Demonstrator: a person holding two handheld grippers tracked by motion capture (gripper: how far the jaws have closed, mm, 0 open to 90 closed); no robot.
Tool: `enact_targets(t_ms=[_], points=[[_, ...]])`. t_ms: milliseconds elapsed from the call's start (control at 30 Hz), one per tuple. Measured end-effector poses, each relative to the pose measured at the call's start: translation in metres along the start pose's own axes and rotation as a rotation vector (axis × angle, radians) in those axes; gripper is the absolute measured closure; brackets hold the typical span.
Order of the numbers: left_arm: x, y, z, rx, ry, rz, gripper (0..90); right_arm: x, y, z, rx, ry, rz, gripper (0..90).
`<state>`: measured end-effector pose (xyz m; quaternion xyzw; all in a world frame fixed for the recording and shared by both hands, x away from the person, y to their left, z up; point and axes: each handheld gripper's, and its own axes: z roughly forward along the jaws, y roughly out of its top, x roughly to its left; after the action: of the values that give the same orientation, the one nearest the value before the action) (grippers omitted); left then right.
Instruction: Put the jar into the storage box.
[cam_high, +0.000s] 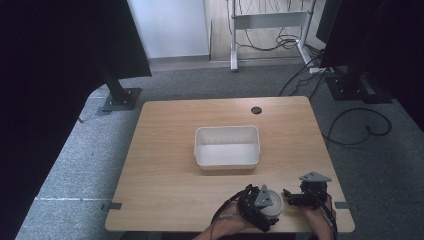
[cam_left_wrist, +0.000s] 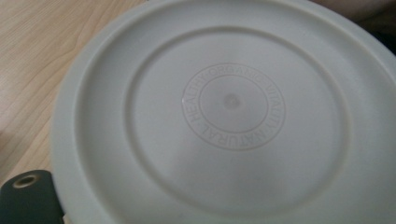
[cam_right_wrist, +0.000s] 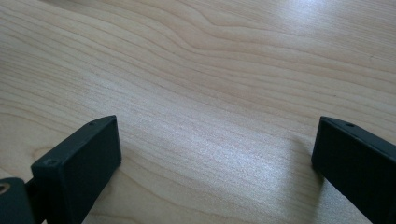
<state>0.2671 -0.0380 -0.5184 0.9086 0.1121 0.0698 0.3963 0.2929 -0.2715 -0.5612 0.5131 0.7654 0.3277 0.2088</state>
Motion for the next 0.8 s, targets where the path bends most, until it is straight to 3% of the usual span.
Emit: enact_targets(t_ms=[467, 800], points=[[0.011, -0.003, -0.003, 0.017, 0.032, -0.013, 9.7, 0.000, 0.000, 0.000, 0.000, 0.001, -0.001, 0.9], [0.026, 0.000, -0.014, 0.006, 0.058, -0.036, 9.7, 0.000, 0.000, 0.000, -0.001, 0.002, -0.003, 0.9]])
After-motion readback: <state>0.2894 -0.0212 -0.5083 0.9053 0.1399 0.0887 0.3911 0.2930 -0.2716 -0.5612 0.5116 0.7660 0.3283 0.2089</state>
